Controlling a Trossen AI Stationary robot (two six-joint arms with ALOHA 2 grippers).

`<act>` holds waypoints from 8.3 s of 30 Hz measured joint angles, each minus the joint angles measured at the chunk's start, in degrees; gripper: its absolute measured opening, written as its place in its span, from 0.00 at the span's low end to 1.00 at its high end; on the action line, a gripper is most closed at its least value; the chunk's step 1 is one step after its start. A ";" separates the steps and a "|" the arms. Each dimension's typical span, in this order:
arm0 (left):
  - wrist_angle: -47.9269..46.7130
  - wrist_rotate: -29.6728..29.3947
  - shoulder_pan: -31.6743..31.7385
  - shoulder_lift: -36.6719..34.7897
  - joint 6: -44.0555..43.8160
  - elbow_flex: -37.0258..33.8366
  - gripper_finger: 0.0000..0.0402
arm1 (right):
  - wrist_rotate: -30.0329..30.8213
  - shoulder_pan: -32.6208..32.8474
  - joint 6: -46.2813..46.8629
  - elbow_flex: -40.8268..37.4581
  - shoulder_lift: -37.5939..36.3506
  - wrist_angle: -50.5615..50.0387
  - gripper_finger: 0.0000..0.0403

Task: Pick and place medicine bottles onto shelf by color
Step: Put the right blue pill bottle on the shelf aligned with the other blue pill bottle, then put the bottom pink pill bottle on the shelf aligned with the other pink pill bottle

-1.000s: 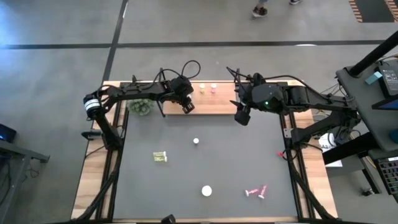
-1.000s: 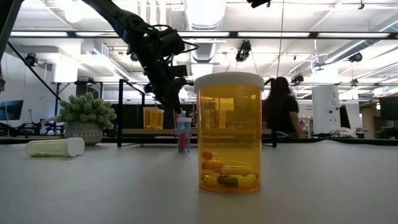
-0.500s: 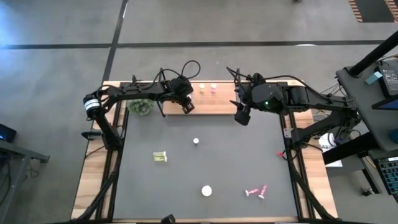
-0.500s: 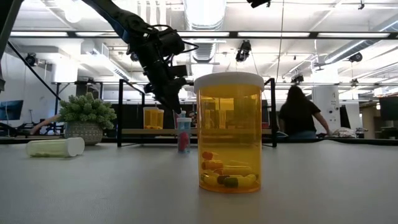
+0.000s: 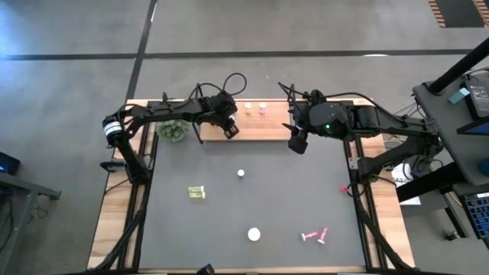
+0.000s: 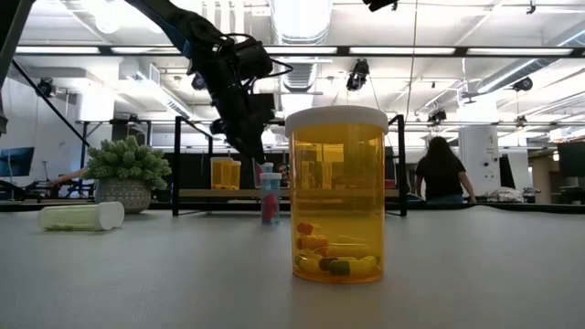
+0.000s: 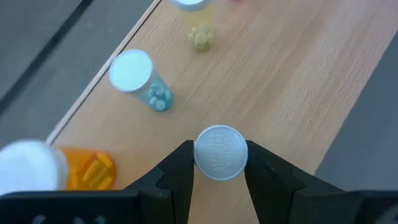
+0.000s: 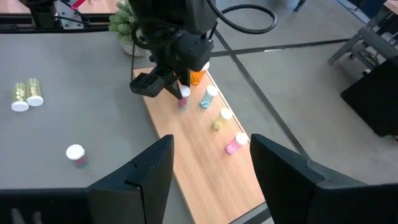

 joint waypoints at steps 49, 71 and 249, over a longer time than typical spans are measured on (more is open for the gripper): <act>1.64 3.15 1.73 0.35 -3.05 -0.70 0.28 | 0.01 0.00 0.01 0.00 0.02 0.02 0.50; 1.99 3.10 1.99 0.35 -0.47 -0.81 0.31 | 0.00 0.00 0.01 0.00 0.02 0.00 0.50; 15.66 -21.66 -46.69 -13.92 -39.51 3.28 0.45 | -28.08 56.33 25.80 -33.73 15.20 -0.40 0.23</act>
